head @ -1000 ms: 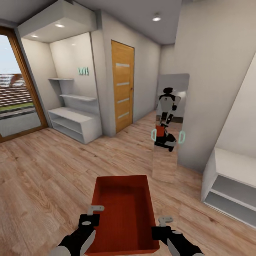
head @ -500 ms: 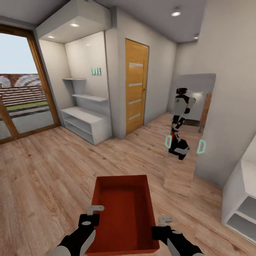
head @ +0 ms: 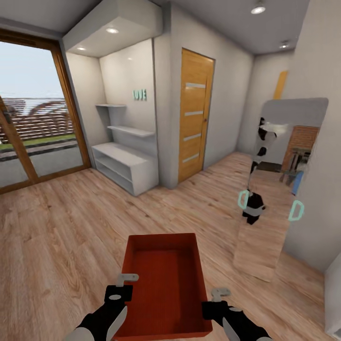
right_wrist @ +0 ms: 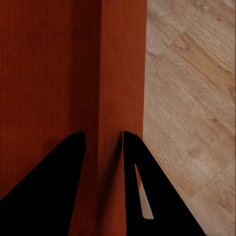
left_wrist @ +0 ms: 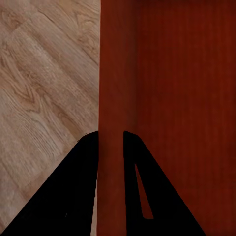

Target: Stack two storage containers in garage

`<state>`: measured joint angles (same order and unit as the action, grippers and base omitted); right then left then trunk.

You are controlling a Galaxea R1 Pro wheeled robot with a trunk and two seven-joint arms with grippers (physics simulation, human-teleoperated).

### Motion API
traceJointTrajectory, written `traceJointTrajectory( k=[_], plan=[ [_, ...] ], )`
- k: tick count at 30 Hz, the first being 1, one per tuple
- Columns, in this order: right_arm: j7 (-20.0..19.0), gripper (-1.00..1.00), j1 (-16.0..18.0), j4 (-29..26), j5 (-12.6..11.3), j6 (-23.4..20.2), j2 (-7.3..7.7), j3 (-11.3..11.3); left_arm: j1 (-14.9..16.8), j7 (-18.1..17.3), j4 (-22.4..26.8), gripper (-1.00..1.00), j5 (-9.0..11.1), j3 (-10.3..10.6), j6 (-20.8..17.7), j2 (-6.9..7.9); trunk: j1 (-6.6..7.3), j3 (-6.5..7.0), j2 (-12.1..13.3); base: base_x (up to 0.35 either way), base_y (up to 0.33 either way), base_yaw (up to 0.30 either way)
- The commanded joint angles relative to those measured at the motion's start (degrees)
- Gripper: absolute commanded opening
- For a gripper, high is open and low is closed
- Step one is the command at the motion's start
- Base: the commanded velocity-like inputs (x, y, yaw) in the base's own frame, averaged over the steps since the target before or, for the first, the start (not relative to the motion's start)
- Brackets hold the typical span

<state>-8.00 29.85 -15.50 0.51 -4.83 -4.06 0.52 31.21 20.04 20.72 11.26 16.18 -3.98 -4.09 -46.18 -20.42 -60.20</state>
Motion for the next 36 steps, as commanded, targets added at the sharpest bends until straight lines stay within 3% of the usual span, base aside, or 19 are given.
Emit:
traceJointTrajectory(
  k=[1, 36],
  plan=[
    [-0.4, -1.00, 0.0, -2.4, -0.1, 0.9, 0.02, 0.2, 0.0, 0.5, -0.1, -1.00, 1.9, 1.3, -0.3, 0.08, -0.04, -0.07, 0.0, 0.341, 0.077, 0.001],
    [-0.4, -1.00, 0.0, -2.4, -0.1, 0.9, 0.02, 0.2, 0.0, 0.5, -0.1, -1.00, 1.9, 1.3, -0.3, 0.10, -0.04, -0.07, 0.0, 0.341, 0.091, 0.000]
  ],
)
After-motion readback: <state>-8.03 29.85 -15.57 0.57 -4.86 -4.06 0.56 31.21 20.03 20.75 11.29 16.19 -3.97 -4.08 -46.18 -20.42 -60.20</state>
